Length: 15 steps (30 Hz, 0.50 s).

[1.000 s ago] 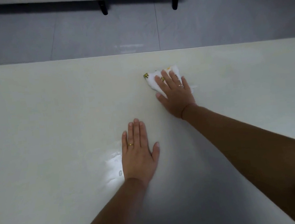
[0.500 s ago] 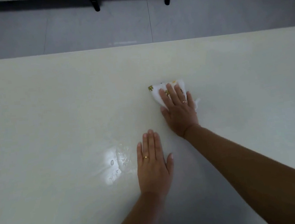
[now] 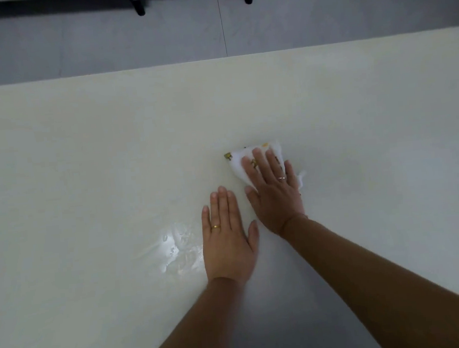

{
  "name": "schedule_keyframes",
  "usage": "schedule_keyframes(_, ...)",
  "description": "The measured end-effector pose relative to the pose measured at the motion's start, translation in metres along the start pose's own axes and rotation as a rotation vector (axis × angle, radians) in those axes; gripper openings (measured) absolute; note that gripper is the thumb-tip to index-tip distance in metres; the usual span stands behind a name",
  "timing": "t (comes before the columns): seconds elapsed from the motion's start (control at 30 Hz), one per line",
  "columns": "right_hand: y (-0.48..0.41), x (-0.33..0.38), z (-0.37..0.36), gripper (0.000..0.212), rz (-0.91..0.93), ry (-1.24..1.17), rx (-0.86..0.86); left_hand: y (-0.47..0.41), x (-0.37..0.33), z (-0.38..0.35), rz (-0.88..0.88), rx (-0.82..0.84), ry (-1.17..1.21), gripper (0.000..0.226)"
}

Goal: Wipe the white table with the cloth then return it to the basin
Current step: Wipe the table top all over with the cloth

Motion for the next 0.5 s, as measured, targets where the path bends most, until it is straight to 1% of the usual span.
schedule_keyframes(0.03, 0.003, -0.011, 0.002, 0.059, 0.061, 0.017, 0.013, 0.000, 0.000, 0.000, 0.001, -0.005, -0.001, 0.069)
schedule_keyframes(0.07, 0.005, -0.028, 0.005, 0.058, 0.073, 0.033, 0.016, 0.000, 0.000, 0.000, 0.001, -0.009, 0.001, 0.070)
schedule_keyframes(0.1, 0.007, -0.049, 0.009, 0.057, 0.037, 0.047, 0.011, 0.000, 0.000, 0.000, -0.001, -0.013, 0.003, 0.070)
schedule_keyframes(0.17, 0.013, -0.085, 0.016, 0.057, -0.133, 0.038, -0.003, 0.001, 0.000, 0.000, 0.001, -0.018, 0.003, 0.071)
schedule_keyframes(0.2, 0.015, -0.092, 0.017, 0.057, -0.213, 0.016, -0.012, 0.001, 0.000, 0.000, 0.007, -0.022, -0.005, 0.071)
schedule_keyframes(0.27, 0.017, -0.084, 0.013, 0.058, -0.342, -0.040, -0.030, -0.001, -0.001, 0.000, 0.018, -0.021, -0.032, 0.071)
schedule_keyframes(0.3, 0.021, -0.072, 0.011, 0.058, -0.382, -0.057, -0.023, -0.001, -0.002, 0.001, 0.024, -0.008, -0.051, 0.071)
schedule_keyframes(0.33, 0.027, -0.058, 0.007, 0.059, -0.382, -0.059, -0.013, 0.002, -0.003, 0.002, 0.032, 0.003, -0.066, 0.071)
schedule_keyframes(0.4, 0.043, -0.027, -0.003, 0.060, -0.254, -0.016, -0.007, 0.013, -0.006, 0.006, 0.052, -0.015, -0.065, 0.069)
schedule_keyframes(0.5, 0.070, -0.009, -0.008, 0.058, 0.077, 0.046, 0.022, 0.065, -0.026, 0.006, 0.060, -0.063, 0.000, 0.066)
Point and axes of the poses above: each hand's wrist, its own y-axis away from the middle knuckle, its own z-axis out of the back of the hand, x = y × z, the point moved 6 cm from there along -y, towards the middle knuckle, and after that the axes turned 2 degrees about -z, right-handed, at the moved point
